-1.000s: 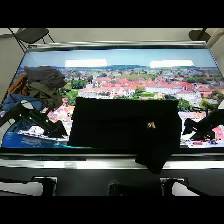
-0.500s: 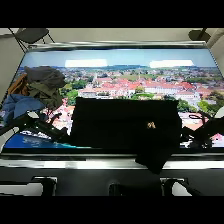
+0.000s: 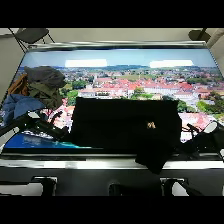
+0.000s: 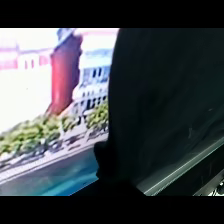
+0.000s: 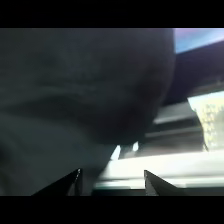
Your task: Fold the shirts.
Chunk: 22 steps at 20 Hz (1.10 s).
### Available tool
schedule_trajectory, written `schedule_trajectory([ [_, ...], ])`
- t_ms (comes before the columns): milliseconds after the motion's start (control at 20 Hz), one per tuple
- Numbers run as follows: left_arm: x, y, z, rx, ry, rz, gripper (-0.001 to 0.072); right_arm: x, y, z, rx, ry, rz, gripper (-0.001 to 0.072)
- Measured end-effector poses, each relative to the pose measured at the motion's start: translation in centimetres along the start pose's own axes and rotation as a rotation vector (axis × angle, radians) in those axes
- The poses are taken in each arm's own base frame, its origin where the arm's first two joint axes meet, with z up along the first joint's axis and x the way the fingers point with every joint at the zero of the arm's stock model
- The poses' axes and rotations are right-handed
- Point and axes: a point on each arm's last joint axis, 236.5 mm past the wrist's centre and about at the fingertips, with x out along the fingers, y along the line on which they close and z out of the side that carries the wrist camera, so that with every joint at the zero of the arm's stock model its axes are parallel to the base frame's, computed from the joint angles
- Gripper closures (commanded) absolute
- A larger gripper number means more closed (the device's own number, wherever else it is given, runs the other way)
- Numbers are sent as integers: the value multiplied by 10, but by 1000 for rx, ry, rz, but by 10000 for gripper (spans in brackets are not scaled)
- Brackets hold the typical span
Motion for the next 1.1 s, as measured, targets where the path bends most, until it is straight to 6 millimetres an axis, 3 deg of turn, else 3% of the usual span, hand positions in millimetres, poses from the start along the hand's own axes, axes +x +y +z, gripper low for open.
schedule_trajectory([
  [100,0,0,1,2,-2,1,676,8,5,4,13,-20,30,287],
  [200,0,0,1,3,-3,1,676,16,12,7,30,-34,67,381],
  [300,0,0,1,4,-3,1,675,20,16,8,44,-36,89,667],
  [500,-3,0,3,19,-12,12,679,21,19,12,41,-54,102,672],
  [650,-24,-5,19,81,-92,60,680,-1,21,25,-13,-116,91,674],
  [850,-72,-42,49,153,-221,57,681,-64,36,68,-39,-294,89,676],
  [1100,-118,-73,117,182,-345,66,680,-124,71,148,-94,-467,88,675],
])
